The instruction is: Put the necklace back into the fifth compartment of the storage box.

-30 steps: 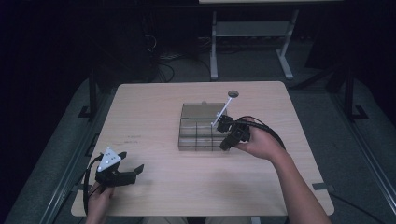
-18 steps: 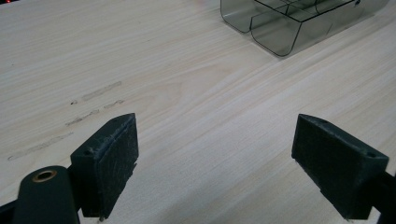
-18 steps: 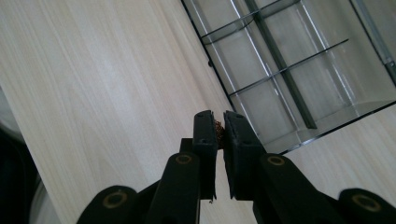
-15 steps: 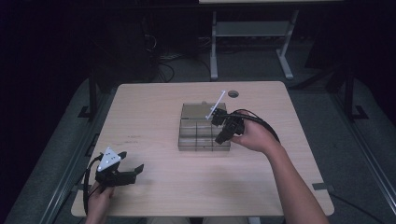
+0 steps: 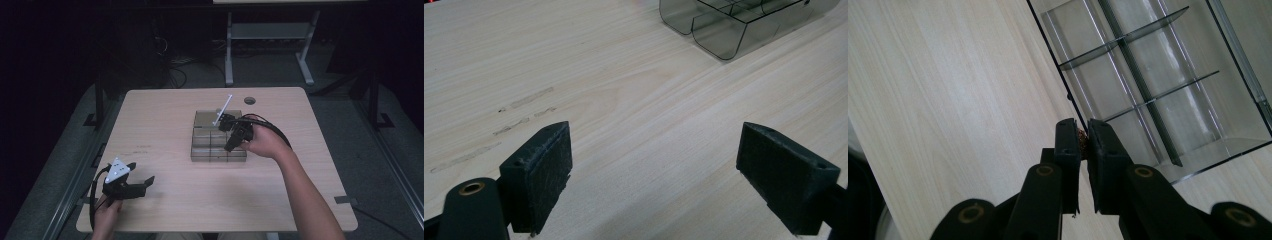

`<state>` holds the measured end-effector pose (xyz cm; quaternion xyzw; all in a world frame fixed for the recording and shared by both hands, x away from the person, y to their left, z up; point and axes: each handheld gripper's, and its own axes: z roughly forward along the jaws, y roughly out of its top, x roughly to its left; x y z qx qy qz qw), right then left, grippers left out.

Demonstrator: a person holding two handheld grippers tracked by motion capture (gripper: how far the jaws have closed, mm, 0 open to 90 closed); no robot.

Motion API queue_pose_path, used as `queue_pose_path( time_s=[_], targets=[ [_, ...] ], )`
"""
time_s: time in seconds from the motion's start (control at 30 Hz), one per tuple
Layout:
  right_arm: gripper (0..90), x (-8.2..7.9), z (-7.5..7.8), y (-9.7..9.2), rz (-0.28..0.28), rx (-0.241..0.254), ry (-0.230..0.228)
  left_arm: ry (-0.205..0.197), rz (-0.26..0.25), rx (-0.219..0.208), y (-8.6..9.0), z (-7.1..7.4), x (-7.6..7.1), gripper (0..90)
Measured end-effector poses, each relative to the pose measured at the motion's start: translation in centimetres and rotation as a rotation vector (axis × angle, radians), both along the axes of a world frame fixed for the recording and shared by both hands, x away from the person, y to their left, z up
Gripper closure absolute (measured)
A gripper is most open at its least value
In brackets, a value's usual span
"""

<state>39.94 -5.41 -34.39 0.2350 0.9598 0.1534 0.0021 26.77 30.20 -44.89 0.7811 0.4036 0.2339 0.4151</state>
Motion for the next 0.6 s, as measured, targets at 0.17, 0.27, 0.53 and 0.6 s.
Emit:
queue_pose_path(
  time_s=[0.17,0.27,0.53,0.6],
  targets=[
    [83.0,0.5,-0.6,0.5,-0.006,-0.004,0.005,-0.003,0.01,-0.003,0.1,0.0,0.0,14.3],
    [83.0,0.8,-0.9,0.7,-0.01,-0.012,0.012,-0.002,0.007,-0.001,0.1,0.0,0.1,14.3],
    [83.0,1.6,-1.9,1.2,-0.019,-0.025,0.016,-0.007,0.002,-0.002,0.0,0.0,0.0,14.3],
    [83.0,1.8,-2.0,1.4,-0.024,-0.027,0.018,-0.009,0.0,-0.002,0.0,0.0,0.0,14.3]
  ],
)
